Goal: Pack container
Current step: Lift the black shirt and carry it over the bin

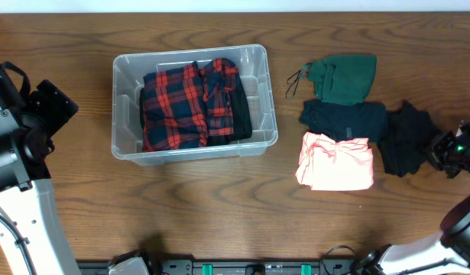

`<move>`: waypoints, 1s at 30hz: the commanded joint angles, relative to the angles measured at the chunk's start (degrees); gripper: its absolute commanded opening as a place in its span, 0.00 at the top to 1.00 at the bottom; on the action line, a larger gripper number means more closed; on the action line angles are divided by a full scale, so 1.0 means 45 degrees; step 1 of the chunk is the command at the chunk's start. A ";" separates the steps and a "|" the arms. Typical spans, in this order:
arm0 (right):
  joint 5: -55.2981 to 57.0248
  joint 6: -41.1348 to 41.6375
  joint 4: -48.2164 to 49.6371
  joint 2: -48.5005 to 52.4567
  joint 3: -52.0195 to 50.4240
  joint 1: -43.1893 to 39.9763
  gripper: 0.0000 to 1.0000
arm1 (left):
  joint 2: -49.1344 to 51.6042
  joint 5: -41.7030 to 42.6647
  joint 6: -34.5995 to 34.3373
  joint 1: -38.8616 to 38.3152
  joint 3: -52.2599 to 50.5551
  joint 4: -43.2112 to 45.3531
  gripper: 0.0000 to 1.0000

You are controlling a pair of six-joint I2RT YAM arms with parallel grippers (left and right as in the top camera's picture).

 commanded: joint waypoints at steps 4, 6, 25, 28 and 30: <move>-0.5158 0.0350 0.0539 -0.4303 0.0078 0.0942 0.99 | 0.0015 -0.0248 -0.0058 0.0053 0.0160 -0.0024 0.02; -0.5824 0.0850 0.1171 -0.5289 0.0078 0.1545 0.99 | 0.0015 -0.0253 -0.0058 0.0053 0.0160 -0.0024 0.02; -0.5785 0.7383 1.3644 -0.3735 0.0078 1.3362 0.99 | 0.0015 -0.0253 -0.0058 0.0053 0.0160 -0.0024 0.02; -0.5372 0.7407 1.3736 -0.2288 0.0078 1.4110 0.99 | 0.0015 -0.0253 -0.0058 0.0053 0.0160 -0.0024 0.02; -0.5090 0.7281 1.3425 -0.1268 0.0078 1.4188 0.99 | 0.0015 -0.0253 -0.0058 0.0053 0.0160 -0.0024 0.02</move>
